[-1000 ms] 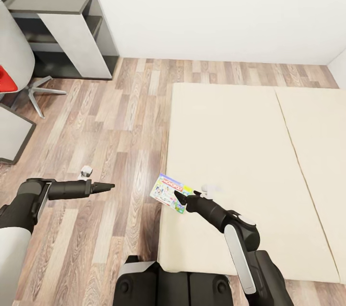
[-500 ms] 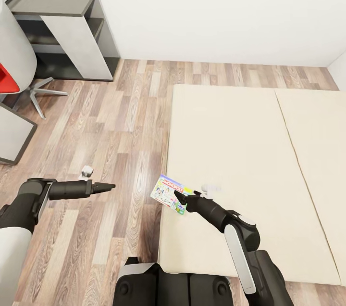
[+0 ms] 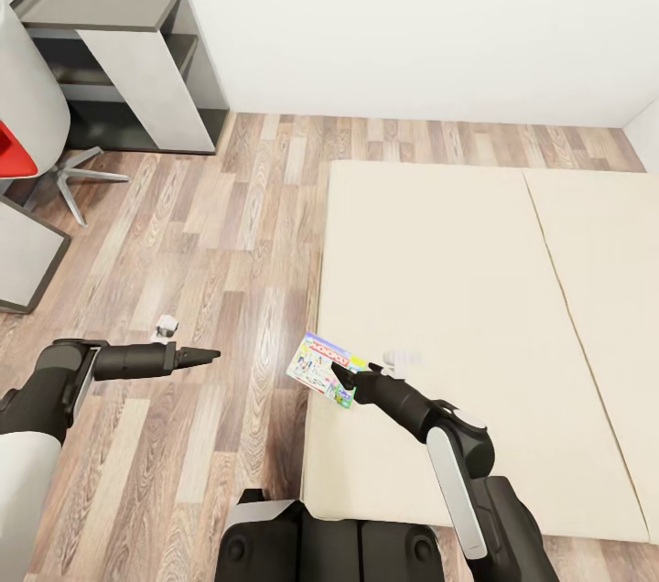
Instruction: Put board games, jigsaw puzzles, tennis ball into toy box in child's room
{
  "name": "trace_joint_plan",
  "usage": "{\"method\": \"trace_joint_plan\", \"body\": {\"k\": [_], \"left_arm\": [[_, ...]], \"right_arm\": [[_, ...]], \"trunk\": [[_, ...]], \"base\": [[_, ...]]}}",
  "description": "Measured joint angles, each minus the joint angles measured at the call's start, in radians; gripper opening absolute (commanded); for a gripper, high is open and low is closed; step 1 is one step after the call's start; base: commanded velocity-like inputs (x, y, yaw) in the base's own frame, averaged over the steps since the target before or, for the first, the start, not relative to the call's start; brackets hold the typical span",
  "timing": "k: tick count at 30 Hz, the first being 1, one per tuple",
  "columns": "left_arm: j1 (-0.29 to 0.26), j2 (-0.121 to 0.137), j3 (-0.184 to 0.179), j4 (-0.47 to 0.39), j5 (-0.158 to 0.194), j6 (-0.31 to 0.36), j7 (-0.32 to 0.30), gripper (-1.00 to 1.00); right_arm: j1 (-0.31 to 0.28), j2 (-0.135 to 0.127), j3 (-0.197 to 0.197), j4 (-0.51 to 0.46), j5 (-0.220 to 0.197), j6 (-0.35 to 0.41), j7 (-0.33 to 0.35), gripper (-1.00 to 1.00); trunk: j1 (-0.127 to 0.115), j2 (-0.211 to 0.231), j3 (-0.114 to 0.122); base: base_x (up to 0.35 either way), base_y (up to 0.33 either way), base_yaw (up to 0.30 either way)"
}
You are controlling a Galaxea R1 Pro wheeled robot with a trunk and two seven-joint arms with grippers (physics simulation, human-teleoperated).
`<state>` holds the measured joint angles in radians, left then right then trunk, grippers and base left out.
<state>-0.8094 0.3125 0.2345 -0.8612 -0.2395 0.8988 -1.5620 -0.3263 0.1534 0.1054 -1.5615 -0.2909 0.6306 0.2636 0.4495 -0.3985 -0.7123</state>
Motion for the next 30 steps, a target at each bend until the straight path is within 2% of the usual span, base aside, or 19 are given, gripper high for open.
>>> {"method": "trace_joint_plan", "body": {"k": [12,30], "left_arm": [[0.0,0.002,0.003,0.0,0.002,0.0,0.0,1.0],[0.0,0.003,0.007,0.0,0.002,0.0,0.0,1.0]], "right_arm": [[0.0,0.007,0.003,0.004,0.013,-0.015,-0.003,1.0],[0.0,0.007,0.003,0.006,0.0,-0.021,-0.001,1.0]], "trunk": [[0.0,0.0,0.0],[0.0,0.0,0.0]], "base": [[0.0,0.0,0.0],[0.0,0.0,0.0]]}}
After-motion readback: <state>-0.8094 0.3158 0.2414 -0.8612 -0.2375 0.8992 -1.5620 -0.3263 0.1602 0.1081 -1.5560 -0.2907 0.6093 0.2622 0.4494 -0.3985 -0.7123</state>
